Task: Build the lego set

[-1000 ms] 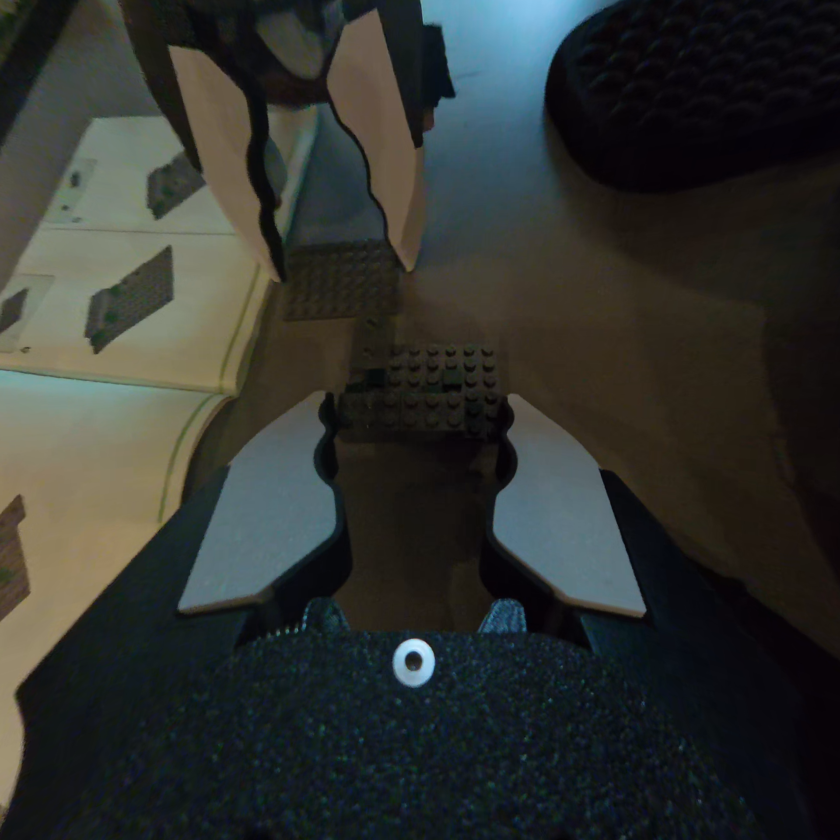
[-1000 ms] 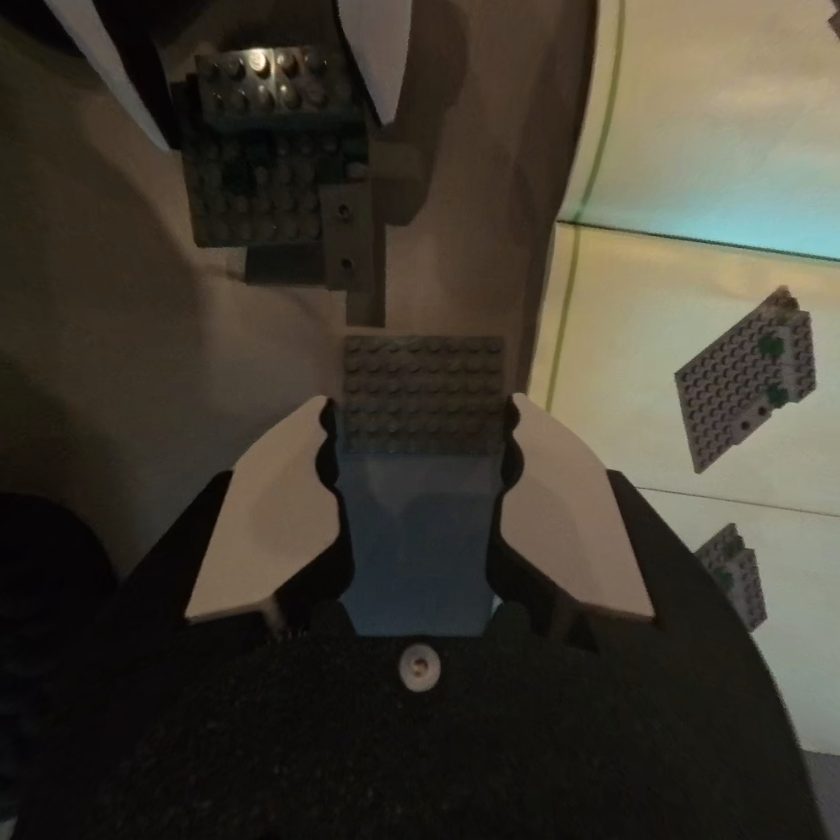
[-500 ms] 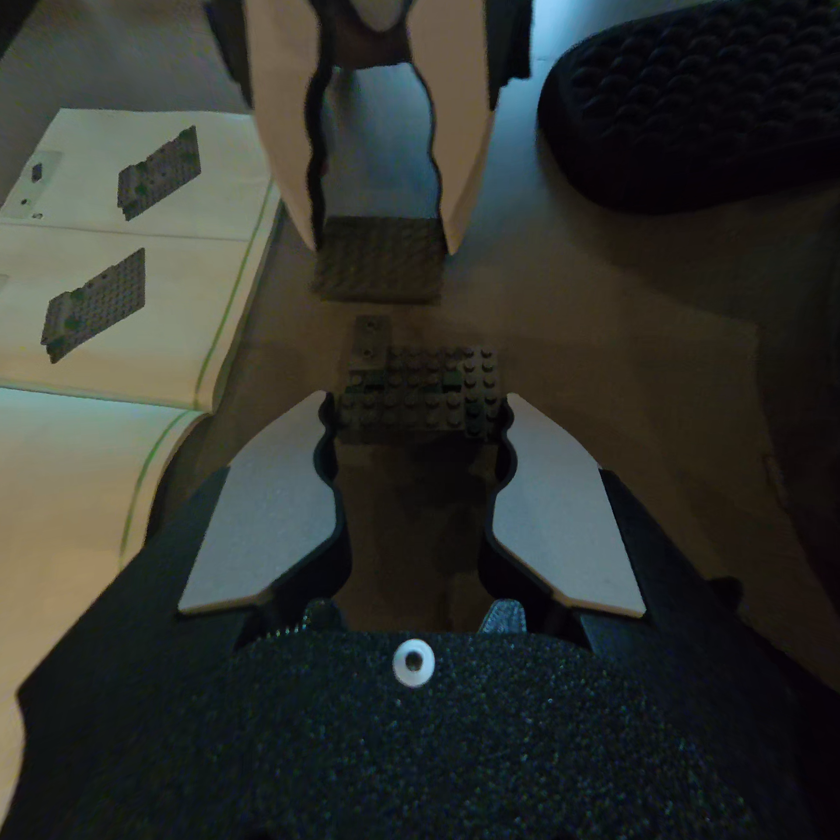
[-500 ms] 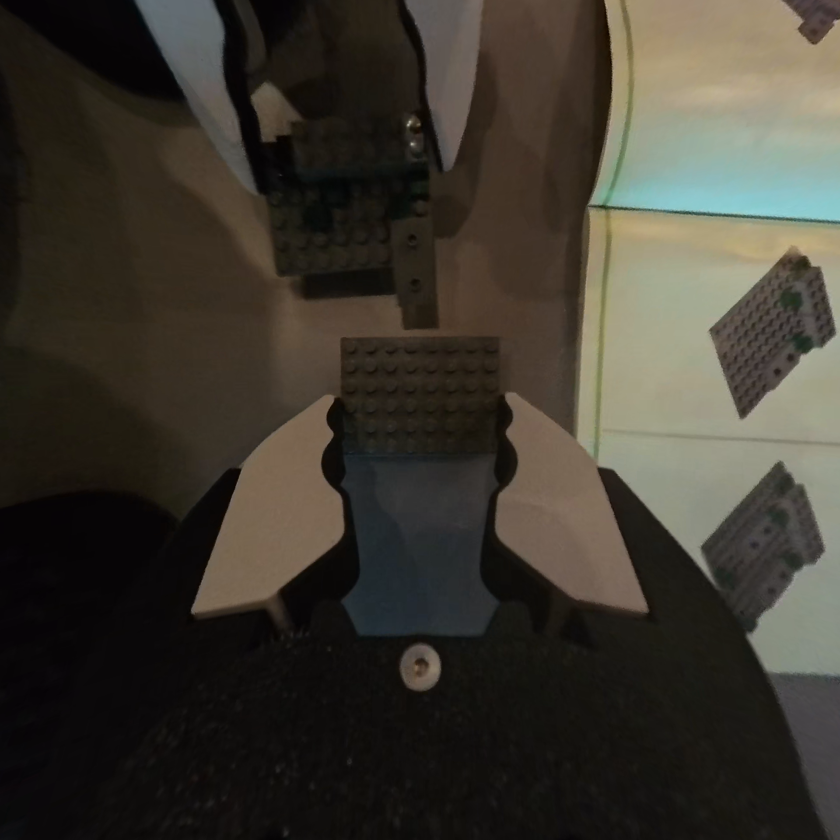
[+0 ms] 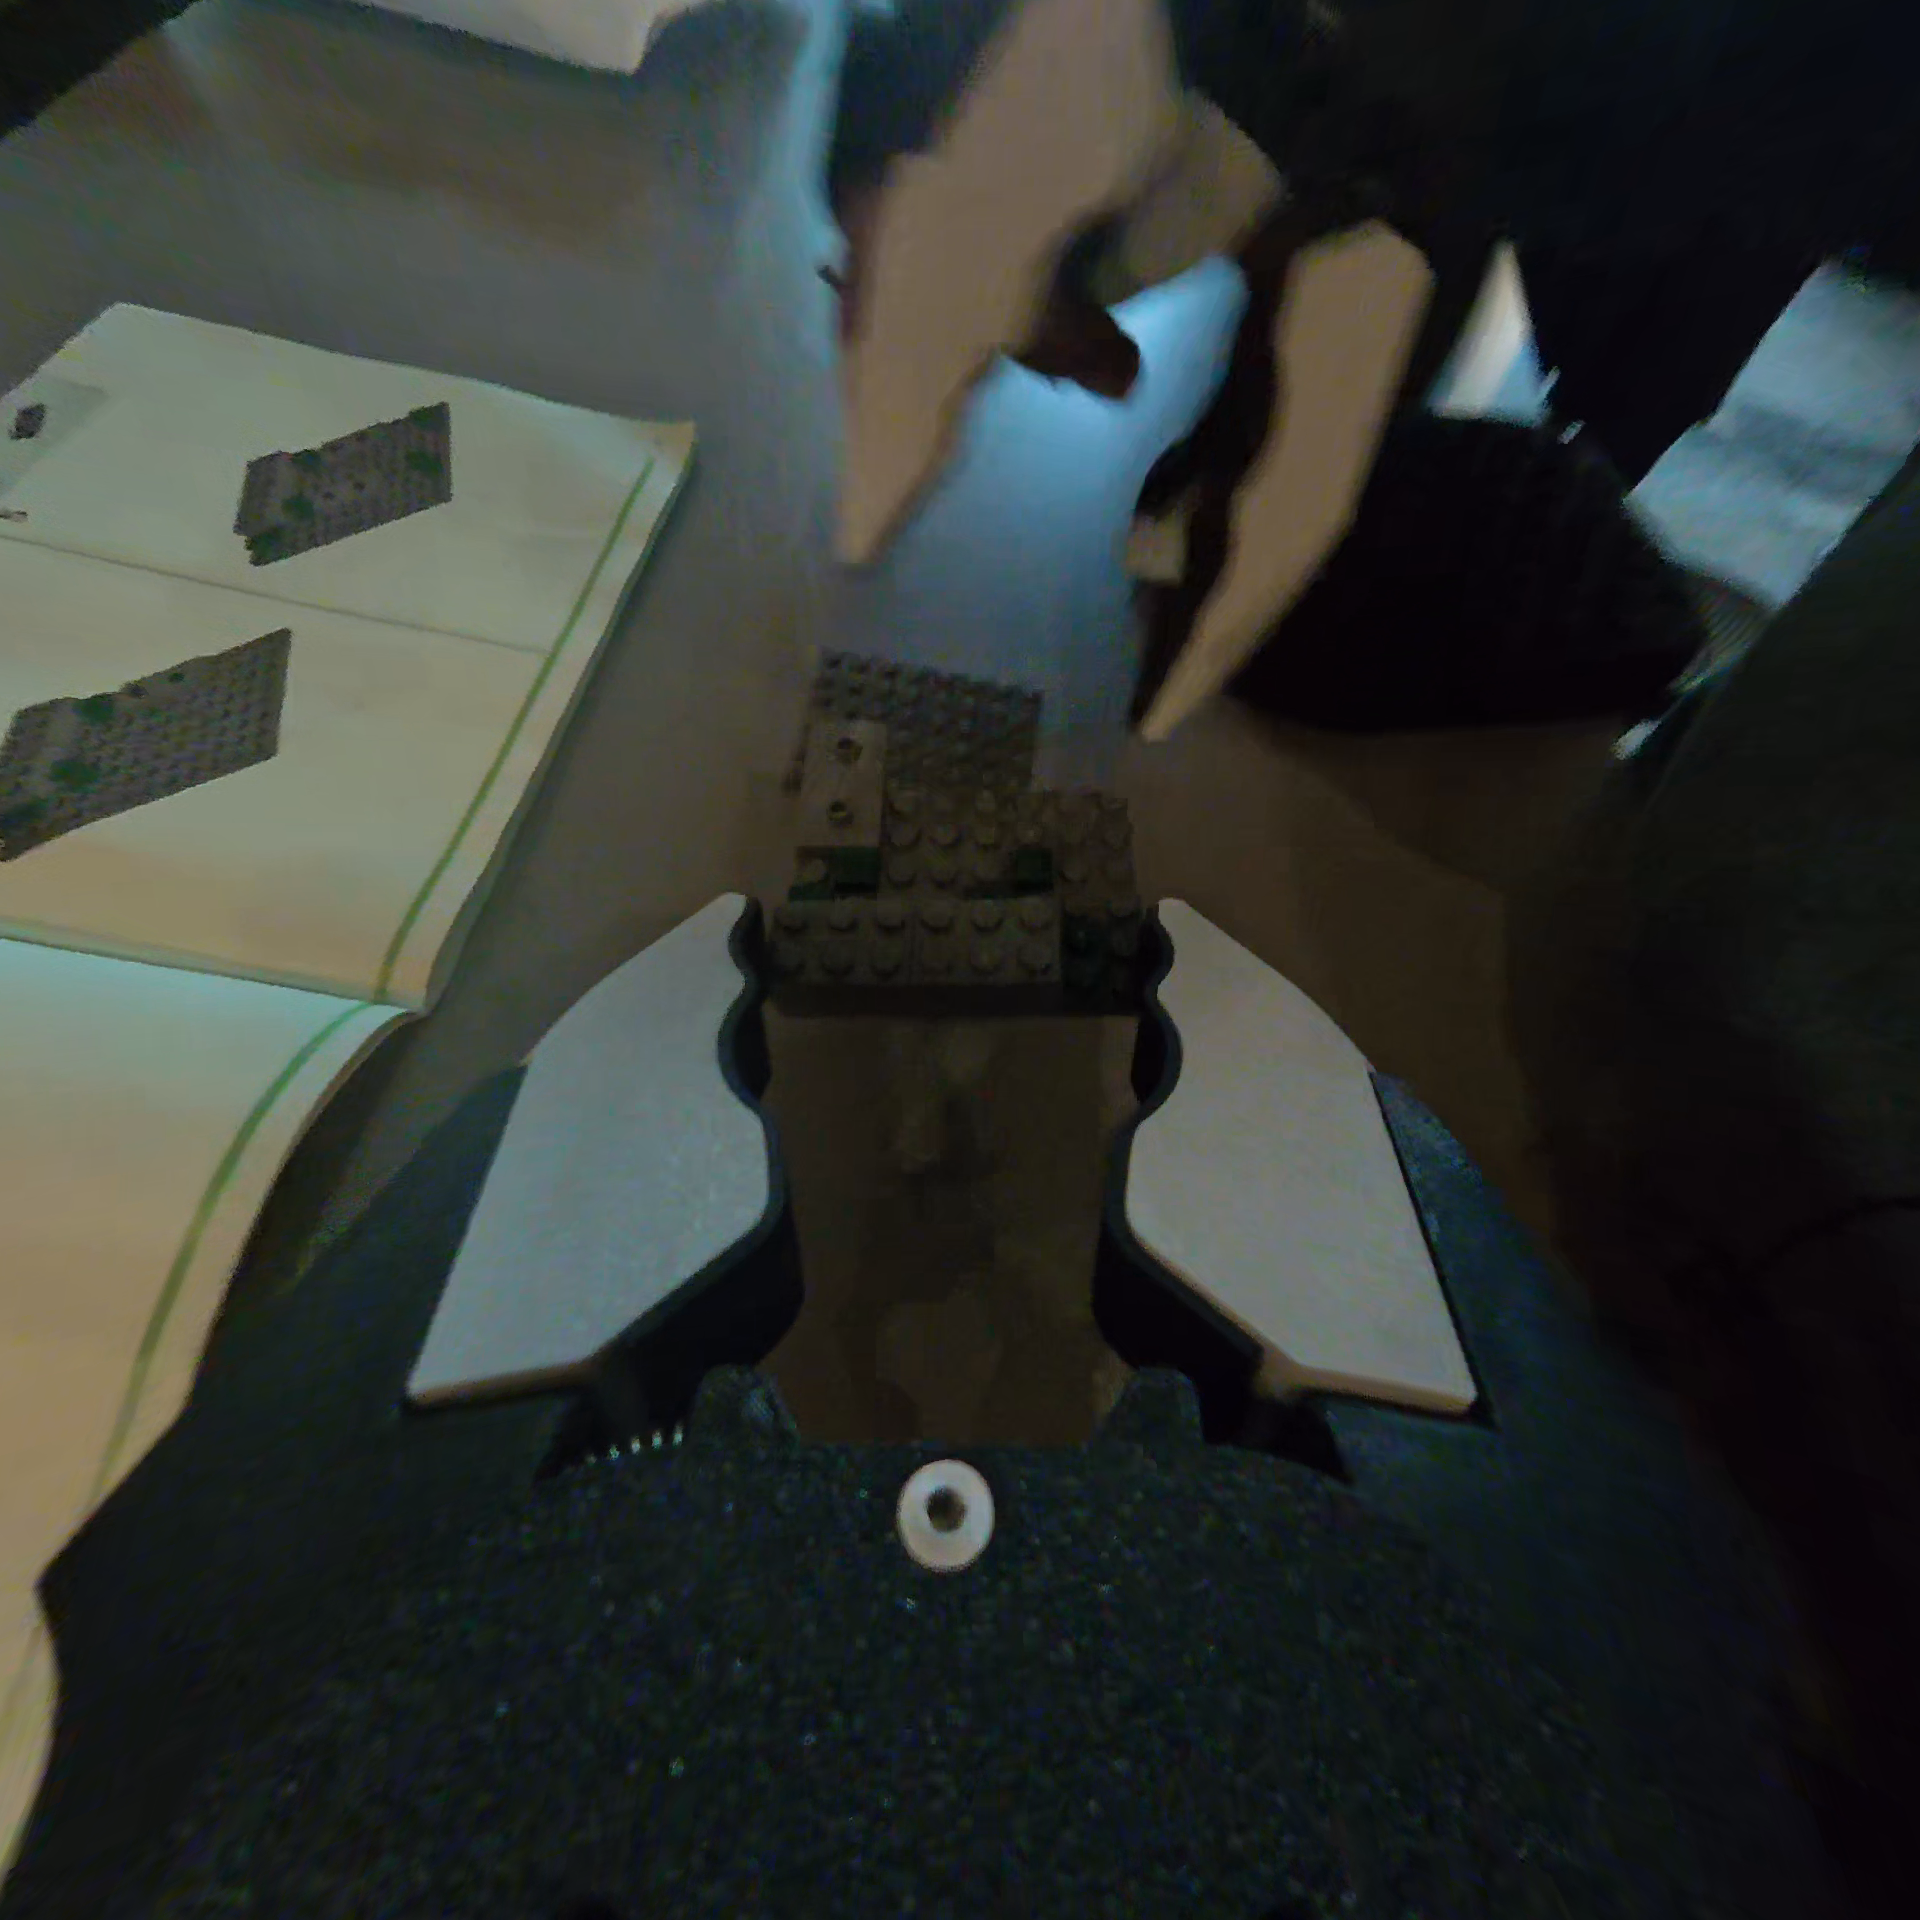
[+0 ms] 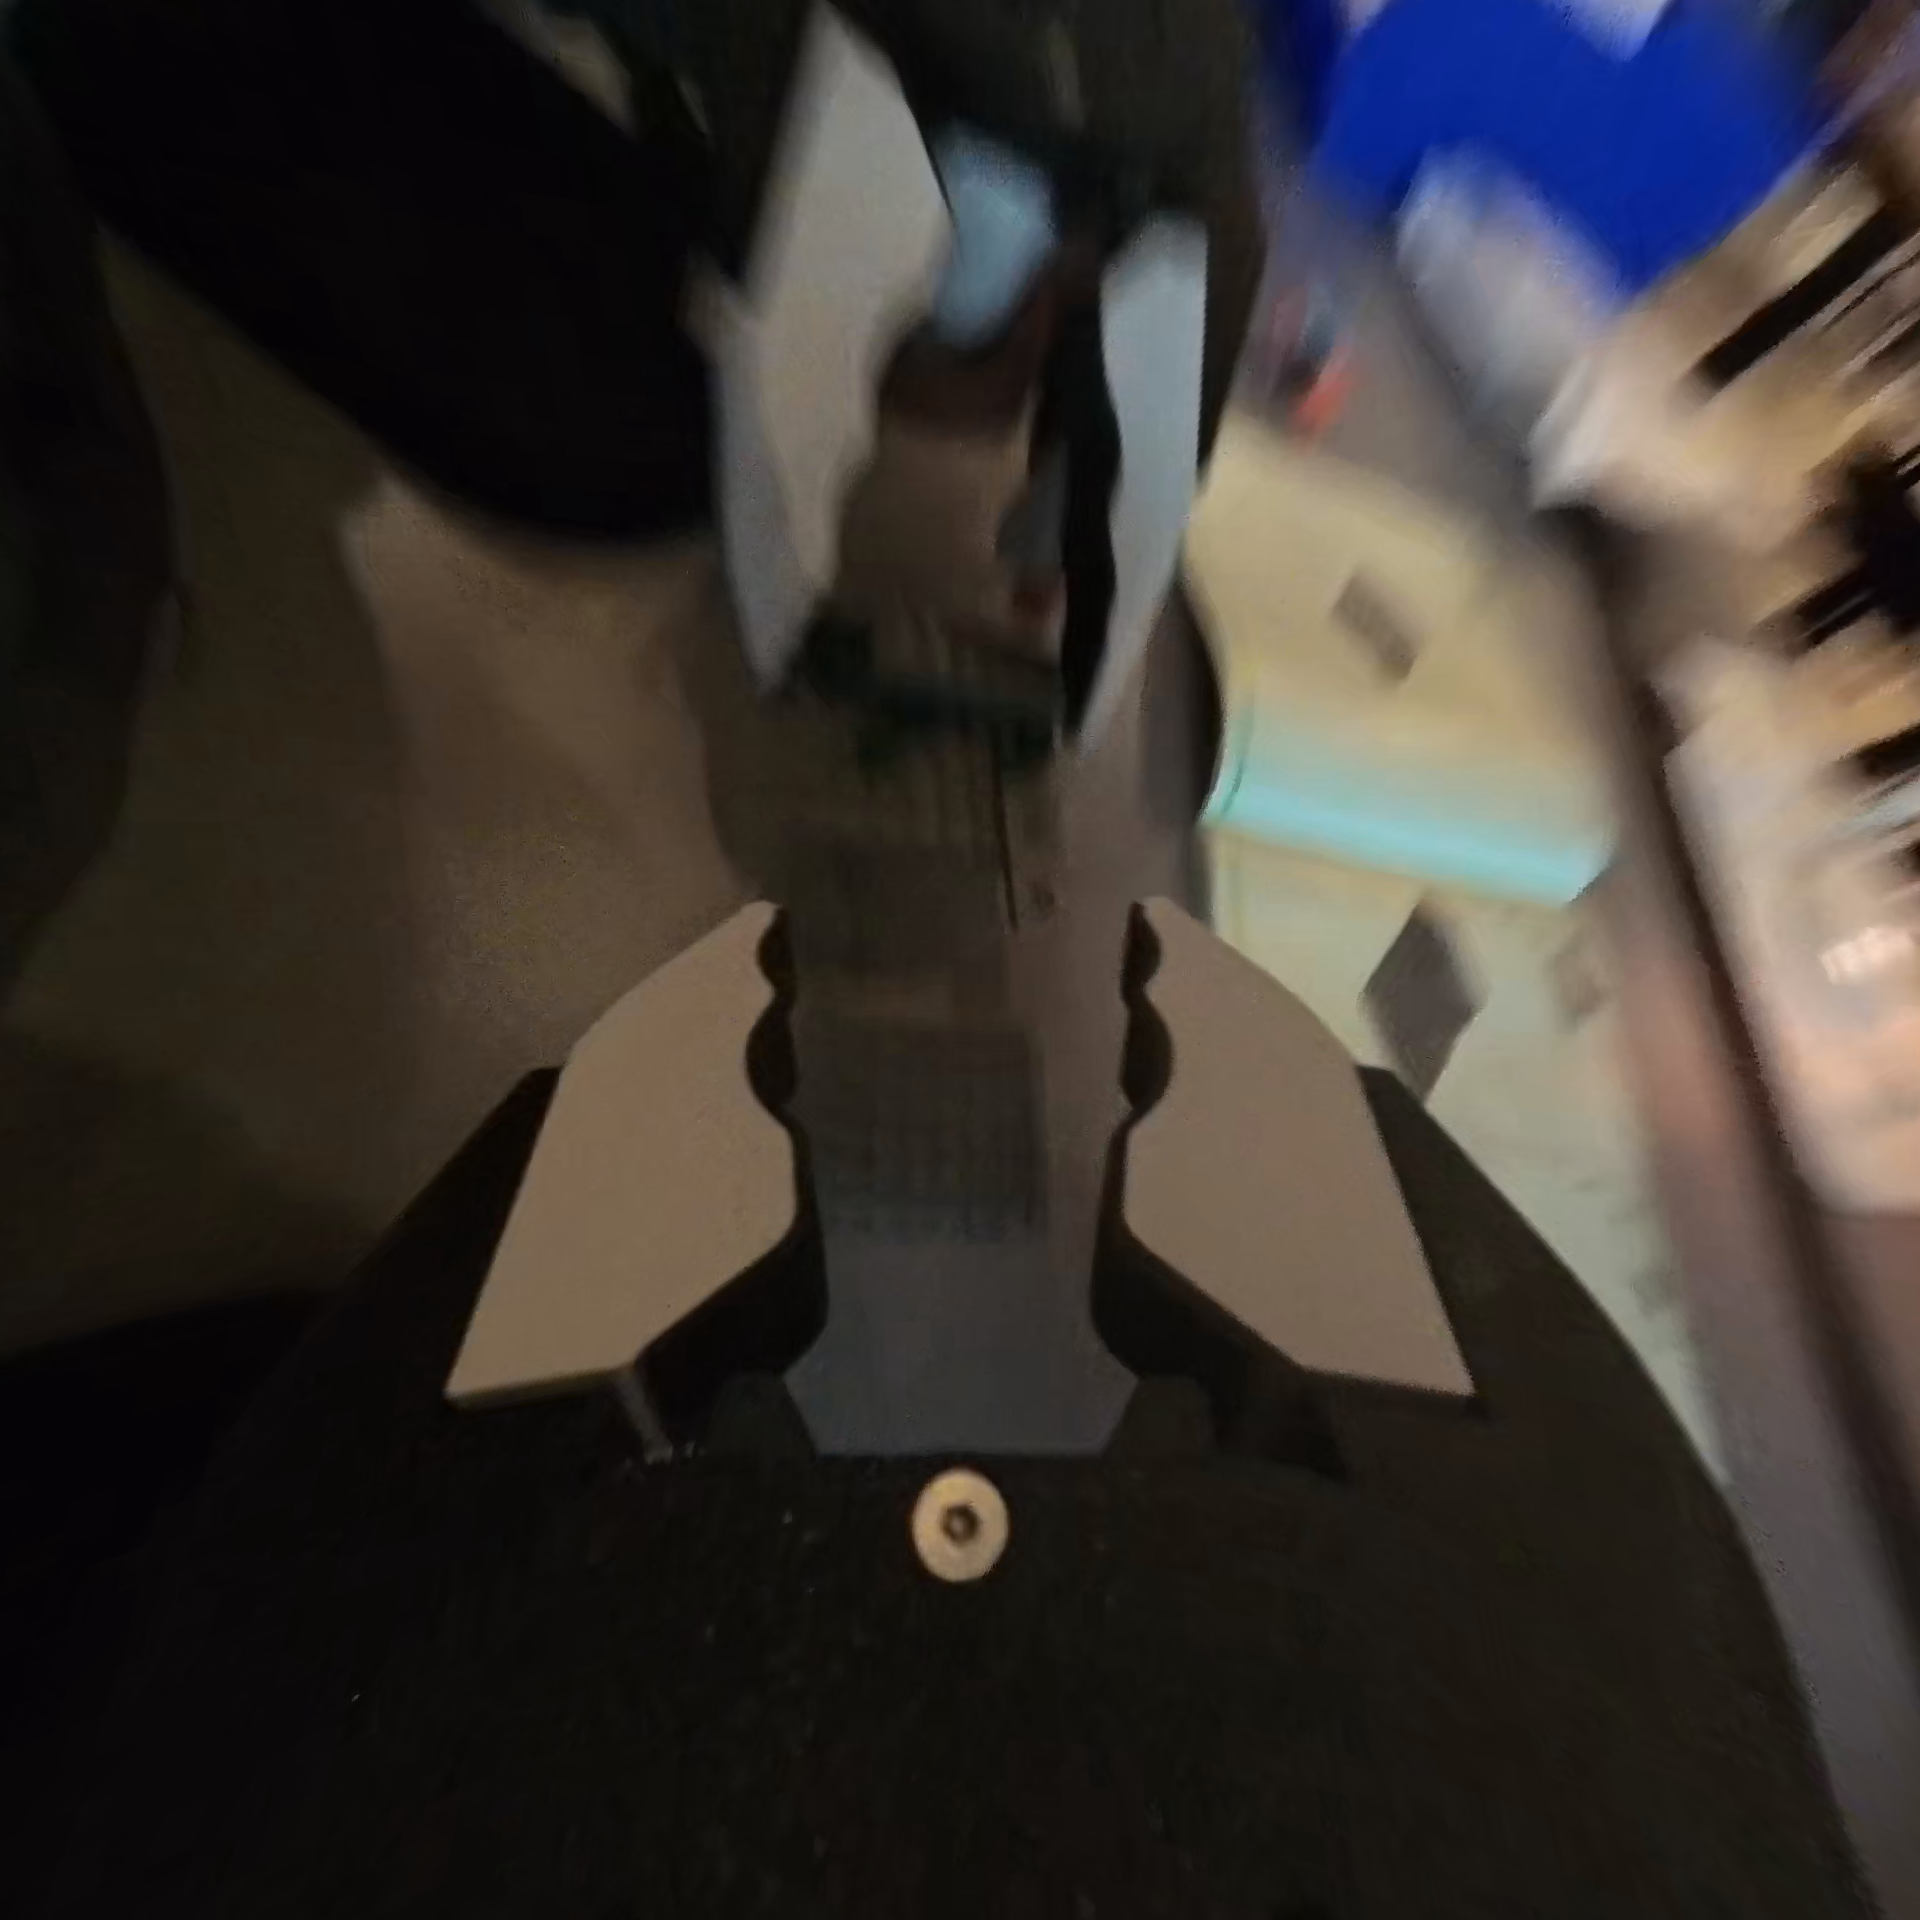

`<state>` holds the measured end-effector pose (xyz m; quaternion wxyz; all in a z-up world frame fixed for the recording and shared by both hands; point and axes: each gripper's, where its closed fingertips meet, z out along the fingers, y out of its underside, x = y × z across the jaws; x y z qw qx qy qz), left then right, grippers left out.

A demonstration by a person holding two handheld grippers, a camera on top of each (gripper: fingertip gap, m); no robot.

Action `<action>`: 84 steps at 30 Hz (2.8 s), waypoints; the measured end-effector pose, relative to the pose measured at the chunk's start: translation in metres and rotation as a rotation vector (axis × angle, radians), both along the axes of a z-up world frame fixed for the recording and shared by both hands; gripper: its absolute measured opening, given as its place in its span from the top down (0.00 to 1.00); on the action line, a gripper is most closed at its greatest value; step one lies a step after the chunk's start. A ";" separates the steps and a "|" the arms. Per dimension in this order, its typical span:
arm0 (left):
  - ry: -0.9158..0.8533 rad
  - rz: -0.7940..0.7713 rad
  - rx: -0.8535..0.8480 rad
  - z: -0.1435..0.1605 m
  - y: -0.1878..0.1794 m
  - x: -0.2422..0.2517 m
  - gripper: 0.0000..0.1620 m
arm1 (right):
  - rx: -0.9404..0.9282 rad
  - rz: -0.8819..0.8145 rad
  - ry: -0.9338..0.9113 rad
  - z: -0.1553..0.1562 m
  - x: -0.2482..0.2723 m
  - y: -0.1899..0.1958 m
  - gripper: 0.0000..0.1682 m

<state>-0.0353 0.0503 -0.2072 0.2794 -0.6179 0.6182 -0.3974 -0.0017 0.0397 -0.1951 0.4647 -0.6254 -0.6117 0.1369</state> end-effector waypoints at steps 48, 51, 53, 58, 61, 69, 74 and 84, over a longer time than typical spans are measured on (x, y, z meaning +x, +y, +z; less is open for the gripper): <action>-0.132 0.023 -0.137 0.021 -0.012 0.011 0.89 | -0.794 0.113 0.516 0.041 -0.014 0.006 0.95; -0.155 0.019 -0.180 0.025 -0.013 0.010 0.89 | -0.773 0.102 0.491 0.038 -0.010 0.007 0.89; -0.174 0.015 -0.215 0.028 -0.014 0.011 0.90 | -0.753 0.098 0.478 0.036 -0.011 0.005 0.87; -0.195 0.012 -0.240 0.032 -0.013 0.012 0.90 | -0.752 0.106 0.466 0.036 -0.017 0.000 0.97; -0.185 -0.005 -0.187 0.031 -0.016 0.011 0.89 | -0.812 0.108 0.461 0.036 -0.018 -0.003 0.97; -0.213 0.100 0.326 0.046 0.002 0.001 0.68 | -1.130 0.023 0.613 0.047 -0.009 0.008 0.97; -0.199 0.096 0.506 0.048 -0.002 0.004 0.59 | -1.325 0.003 0.674 0.045 -0.010 0.007 0.97; -0.210 0.086 0.450 0.042 -0.011 0.010 0.66 | -1.383 0.038 0.733 0.055 -0.008 0.003 0.97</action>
